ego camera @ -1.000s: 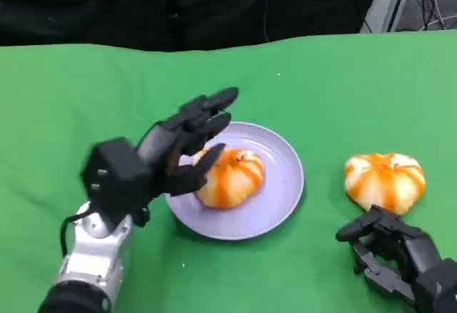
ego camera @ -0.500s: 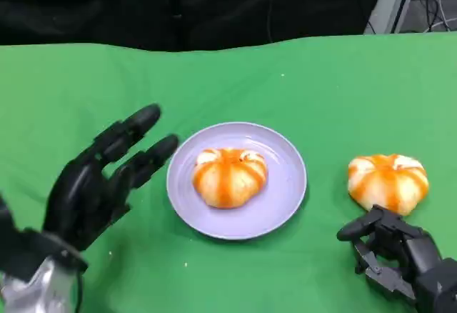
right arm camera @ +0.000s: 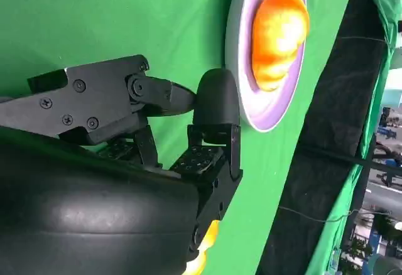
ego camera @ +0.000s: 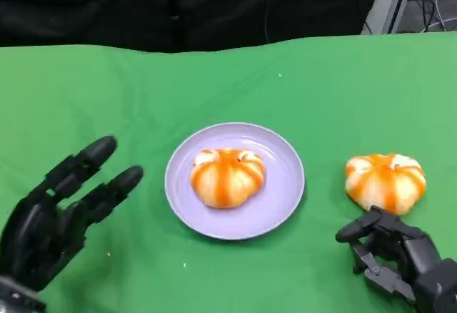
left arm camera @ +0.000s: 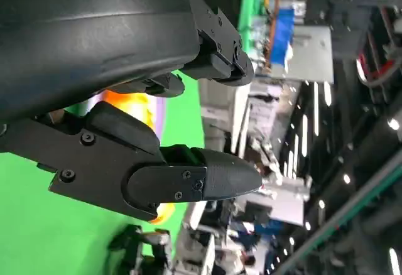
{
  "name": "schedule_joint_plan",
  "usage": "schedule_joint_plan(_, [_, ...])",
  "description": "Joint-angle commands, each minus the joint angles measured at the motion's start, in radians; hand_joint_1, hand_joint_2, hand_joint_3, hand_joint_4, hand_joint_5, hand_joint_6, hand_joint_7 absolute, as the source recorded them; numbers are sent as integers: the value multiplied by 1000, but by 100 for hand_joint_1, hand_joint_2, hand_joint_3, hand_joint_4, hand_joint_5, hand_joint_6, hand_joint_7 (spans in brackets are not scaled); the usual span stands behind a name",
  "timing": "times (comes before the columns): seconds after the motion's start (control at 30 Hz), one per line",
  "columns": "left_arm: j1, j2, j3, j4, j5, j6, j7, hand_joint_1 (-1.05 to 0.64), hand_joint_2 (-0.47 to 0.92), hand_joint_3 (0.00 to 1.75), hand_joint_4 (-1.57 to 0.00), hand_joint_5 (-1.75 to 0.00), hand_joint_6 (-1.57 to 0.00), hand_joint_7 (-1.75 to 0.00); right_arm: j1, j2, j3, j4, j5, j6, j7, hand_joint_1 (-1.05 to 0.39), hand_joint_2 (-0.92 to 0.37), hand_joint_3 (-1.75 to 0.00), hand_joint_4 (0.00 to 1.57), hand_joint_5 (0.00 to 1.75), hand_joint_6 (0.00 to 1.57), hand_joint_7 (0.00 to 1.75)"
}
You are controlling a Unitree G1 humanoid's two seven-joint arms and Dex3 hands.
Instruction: Grasp the bread from the table and place it into the plate.
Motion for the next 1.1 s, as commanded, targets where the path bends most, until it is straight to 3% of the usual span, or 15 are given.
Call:
schedule_joint_plan(0.03, [-18,33,40,54,-17,19,-12,-31,92,42,-53,-2,-42,0,10,-22,-10,12,8,11,10,-12,-92,-48,67,168,75,115])
schedule_joint_plan(0.1, [-34,42,57,87,-21,31,-12,-7,92,52,-52,-1,-41,0,11,-22,-12,12,12,10,15,-12,-92,-48,67,169,75,115])
schedule_joint_plan(0.2, [-53,50,79,121,-23,46,-4,11,92,64,-54,-1,-44,-1,10,-21,-14,15,16,9,20,-13,-92,-48,67,169,75,115])
schedule_joint_plan(0.33, [-76,68,102,168,-10,34,11,16,92,73,-58,-2,-47,-2,7,-22,-13,20,10,10,15,-13,-92,-48,67,170,74,115])
schedule_joint_plan(0.77, [-111,77,132,263,22,-12,31,16,92,73,-66,-4,-51,-2,4,-21,-15,15,9,16,13,-13,-92,-48,68,170,74,116])
schedule_joint_plan(0.8, [-108,70,120,250,62,-45,93,16,92,73,-66,-4,-51,-2,3,-20,-15,16,11,16,15,-13,-92,-48,68,170,74,116])
schedule_joint_plan(0.83, [-107,65,111,243,95,-76,142,14,80,91,-93,-56,-85,-40,1,-19,-15,17,13,16,17,-12,-92,-48,68,170,74,116])
schedule_joint_plan(0.87, [-105,61,105,238,119,-99,178,13,68,109,-103,-105,-100,-81,0,-18,-15,18,14,17,19,-12,-92,-49,68,170,74,116])
schedule_joint_plan(0.93, [-106,59,99,240,141,-116,218,11,60,121,-105,-139,-103,-110,-1,-17,-16,20,16,17,22,-11,-92,-50,68,171,74,116])
schedule_joint_plan(1.1, [-107,62,91,249,158,-123,254,9,57,128,-102,-158,-98,-129,-4,-19,-18,24,14,13,22,-11,-92,-50,67,171,74,117])
